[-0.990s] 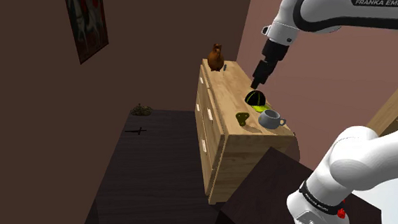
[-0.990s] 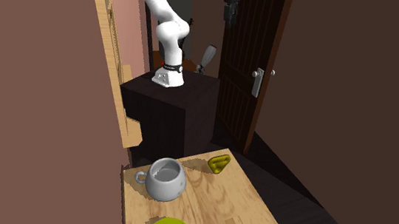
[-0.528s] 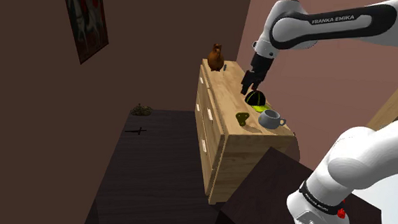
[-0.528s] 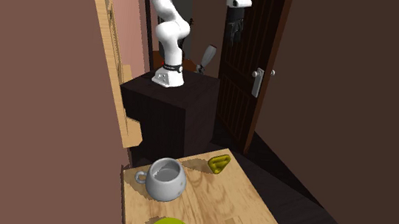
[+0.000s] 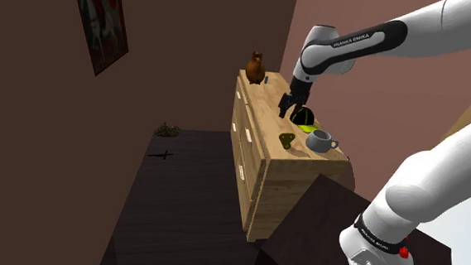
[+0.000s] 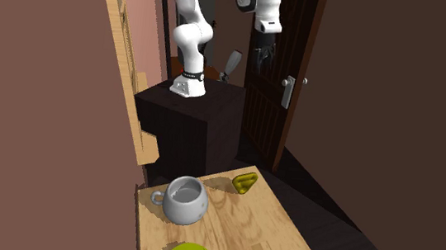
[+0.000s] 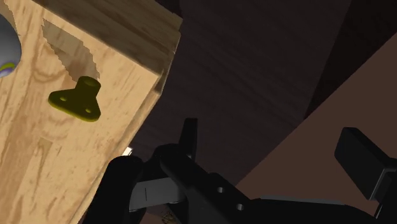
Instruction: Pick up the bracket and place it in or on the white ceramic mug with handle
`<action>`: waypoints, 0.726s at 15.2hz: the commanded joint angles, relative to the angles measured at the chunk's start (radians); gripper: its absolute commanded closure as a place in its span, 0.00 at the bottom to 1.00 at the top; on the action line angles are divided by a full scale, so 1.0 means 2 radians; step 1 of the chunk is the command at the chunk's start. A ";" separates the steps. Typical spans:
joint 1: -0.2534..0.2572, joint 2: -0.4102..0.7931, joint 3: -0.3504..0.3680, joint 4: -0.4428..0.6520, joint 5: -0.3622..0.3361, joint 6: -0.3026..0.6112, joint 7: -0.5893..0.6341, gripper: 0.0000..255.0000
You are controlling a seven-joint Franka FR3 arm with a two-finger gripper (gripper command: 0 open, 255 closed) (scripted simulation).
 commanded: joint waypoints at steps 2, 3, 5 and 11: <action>-0.007 0.049 -0.011 0.015 0.005 0.032 0.002 0.00; -0.010 0.066 -0.015 0.021 0.007 0.042 0.001 0.00; -0.015 0.099 -0.023 0.034 0.013 0.060 -0.001 0.00; -0.034 0.202 -0.042 0.083 0.042 0.105 -0.012 0.00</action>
